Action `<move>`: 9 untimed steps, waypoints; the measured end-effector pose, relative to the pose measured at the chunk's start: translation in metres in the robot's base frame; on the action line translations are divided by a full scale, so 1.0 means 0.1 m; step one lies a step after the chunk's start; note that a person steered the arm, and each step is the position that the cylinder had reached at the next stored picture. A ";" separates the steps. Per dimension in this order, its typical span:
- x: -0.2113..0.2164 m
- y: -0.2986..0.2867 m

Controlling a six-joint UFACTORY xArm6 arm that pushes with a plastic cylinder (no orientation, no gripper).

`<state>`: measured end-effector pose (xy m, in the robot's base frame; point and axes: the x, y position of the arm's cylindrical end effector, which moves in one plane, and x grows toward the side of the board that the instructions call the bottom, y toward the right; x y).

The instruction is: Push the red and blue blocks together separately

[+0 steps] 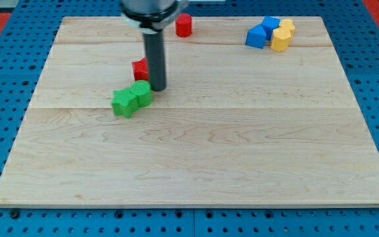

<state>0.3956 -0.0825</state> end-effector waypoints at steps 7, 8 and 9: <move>-1.12 0.20; -1.14 0.05; -1.13 -0.45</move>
